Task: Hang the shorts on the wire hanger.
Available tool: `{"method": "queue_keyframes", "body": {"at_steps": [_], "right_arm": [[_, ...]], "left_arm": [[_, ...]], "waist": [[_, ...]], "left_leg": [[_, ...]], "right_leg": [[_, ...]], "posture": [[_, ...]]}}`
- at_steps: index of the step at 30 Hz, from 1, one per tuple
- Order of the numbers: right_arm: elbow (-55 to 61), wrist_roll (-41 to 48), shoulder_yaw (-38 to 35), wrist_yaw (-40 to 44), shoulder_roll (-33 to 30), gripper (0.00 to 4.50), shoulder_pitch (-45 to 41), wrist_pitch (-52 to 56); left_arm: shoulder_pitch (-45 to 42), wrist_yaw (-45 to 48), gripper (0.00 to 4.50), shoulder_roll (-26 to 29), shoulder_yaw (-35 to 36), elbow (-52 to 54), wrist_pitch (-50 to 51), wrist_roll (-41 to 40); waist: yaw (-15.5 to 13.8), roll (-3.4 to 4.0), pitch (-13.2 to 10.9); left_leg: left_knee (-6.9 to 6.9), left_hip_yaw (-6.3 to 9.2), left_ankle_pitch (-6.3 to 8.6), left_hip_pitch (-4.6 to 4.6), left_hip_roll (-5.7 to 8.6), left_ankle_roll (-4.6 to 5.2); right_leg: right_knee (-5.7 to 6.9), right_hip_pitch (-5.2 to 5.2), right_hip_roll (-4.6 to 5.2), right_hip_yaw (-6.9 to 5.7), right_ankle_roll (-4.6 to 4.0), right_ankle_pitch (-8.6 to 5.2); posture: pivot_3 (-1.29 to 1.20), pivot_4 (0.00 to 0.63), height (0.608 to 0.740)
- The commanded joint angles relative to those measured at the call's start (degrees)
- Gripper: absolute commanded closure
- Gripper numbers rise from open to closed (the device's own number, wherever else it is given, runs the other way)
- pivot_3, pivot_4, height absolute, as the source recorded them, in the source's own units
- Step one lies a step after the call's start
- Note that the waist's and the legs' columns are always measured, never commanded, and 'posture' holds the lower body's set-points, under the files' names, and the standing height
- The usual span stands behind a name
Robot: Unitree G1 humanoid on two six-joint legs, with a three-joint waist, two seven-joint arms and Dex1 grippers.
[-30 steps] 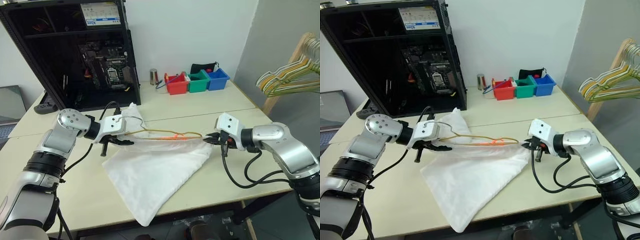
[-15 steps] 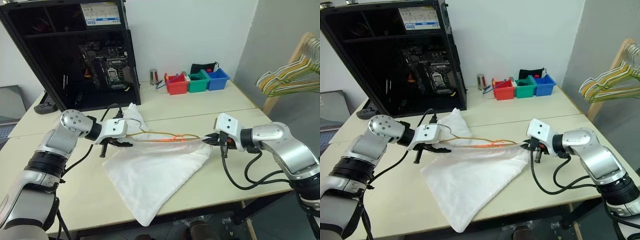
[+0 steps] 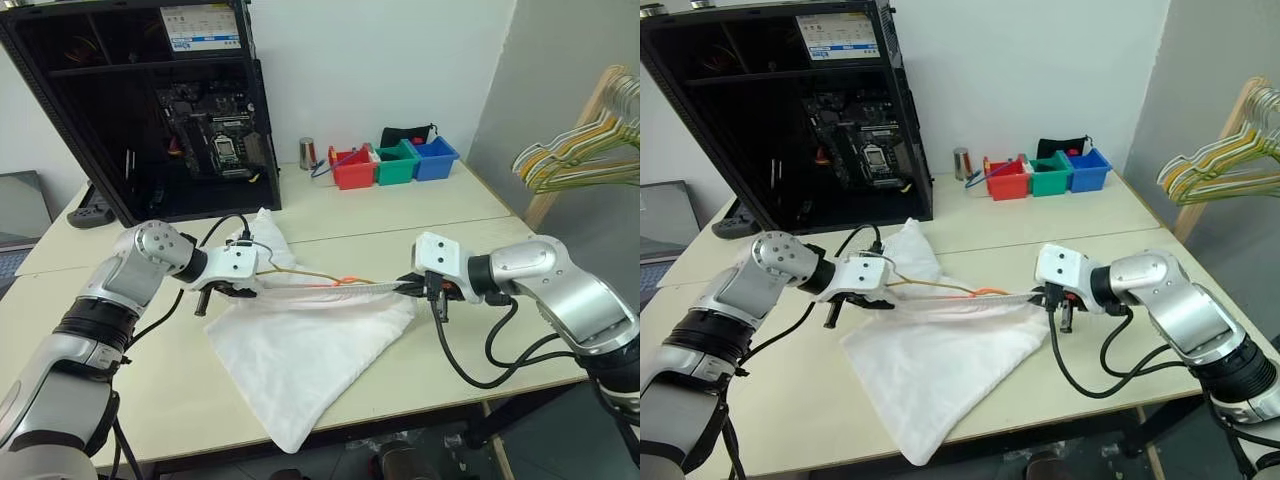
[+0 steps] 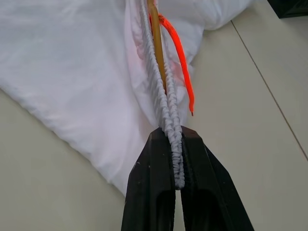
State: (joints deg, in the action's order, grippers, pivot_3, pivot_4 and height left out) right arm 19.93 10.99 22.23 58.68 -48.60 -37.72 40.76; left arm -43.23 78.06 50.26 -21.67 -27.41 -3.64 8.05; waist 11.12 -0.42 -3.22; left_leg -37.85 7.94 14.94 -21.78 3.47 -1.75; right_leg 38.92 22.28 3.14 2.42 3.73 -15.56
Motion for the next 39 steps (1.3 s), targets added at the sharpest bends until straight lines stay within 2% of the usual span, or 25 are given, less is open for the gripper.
{"method": "queue_keyframes", "body": {"at_steps": [1,9,22,23,24,29,36,39], "right_arm": [[-0.9,-3.7,-0.2,-1.6,0.1,4.43,-5.2,2.8],[-3.3,-6.9,3.4,-2.6,4.5,4.43,-8.2,2.0],[-6.4,-12.0,5.2,-0.9,5.9,4.43,-7.2,-4.6],[-6.9,-12.7,5.2,-0.5,5.5,3.91,-7.1,-5.8],[-7.3,-13.2,5.1,-0.4,5.1,3.79,-7.1,-6.6],[-7.0,-13.3,2.7,1.3,2.9,2.53,-7.4,-7.1],[-2.4,-11.5,0.6,5.0,-1.5,1.07,-5.3,-2.8],[-3.9,-12.9,1.5,3.9,-1.4,0.30,-3.5,-2.4]], "left_arm": [[-1.0,-1.7,4.50,1.0,-0.6,-0.1,3.2,4.9],[-2.1,-3.4,4.50,-5.3,-0.9,5.9,8.2,4.9],[-6.0,-9.7,4.50,-12.1,0.8,3.1,7.8,6.2],[-6.0,-9.7,4.50,-12.1,0.9,3.0,7.6,6.1],[-5.9,-9.7,4.50,-12.1,0.9,2.9,7.6,6.1],[-5.4,-9.8,4.50,-11.8,1.1,2.6,7.0,6.0],[-6.0,-10.4,4.50,-12.1,1.2,1.1,5.6,5.9],[-6.9,-10.5,4.50,-12.7,1.1,0.4,5.2,5.7]], "waist": [[0.0,0.00,0.0],[-0.1,0.00,0.0],[0.1,0.00,0.0],[0.2,0.00,0.0],[0.2,0.00,0.0],[0.2,0.00,0.0],[0.2,0.00,0.0],[0.1,-0.01,0.0]], "left_leg": [[0.00,0.00,0.00,0.00,0.00,0.00],[-0.02,0.01,0.00,-0.02,0.04,0.00],[0.00,0.03,0.00,-0.01,0.02,0.00],[-0.01,0.03,0.00,-0.01,0.02,0.00],[-0.01,0.03,0.00,-0.02,0.02,0.00],[-0.01,0.03,0.00,-0.02,0.04,-0.01],[-0.01,0.02,0.00,-0.02,0.05,-0.01],[-0.01,0.03,0.00,-0.03,0.03,-0.01]], "right_leg": [[0.00,0.00,0.00,-0.01,0.00,0.00],[0.00,-0.01,0.00,-0.01,-0.06,0.03],[0.01,0.01,0.01,-0.01,-0.10,0.06],[0.01,0.01,0.01,-0.01,-0.11,0.06],[0.01,0.02,0.01,-0.01,-0.13,0.08],[0.01,0.01,0.01,-0.01,-0.22,0.13],[0.00,0.00,0.02,-0.01,-0.20,0.12],[0.00,0.00,0.02,-0.03,-0.06,0.04]], "posture": [[-0.20,0.000,0.740],[-0.20,0.000,0.740],[-0.21,0.000,0.740],[-0.21,0.000,0.740],[-0.21,0.000,0.740],[-0.21,0.000,0.740],[-0.22,0.000,0.740],[-0.22,0.000,0.740]]}}
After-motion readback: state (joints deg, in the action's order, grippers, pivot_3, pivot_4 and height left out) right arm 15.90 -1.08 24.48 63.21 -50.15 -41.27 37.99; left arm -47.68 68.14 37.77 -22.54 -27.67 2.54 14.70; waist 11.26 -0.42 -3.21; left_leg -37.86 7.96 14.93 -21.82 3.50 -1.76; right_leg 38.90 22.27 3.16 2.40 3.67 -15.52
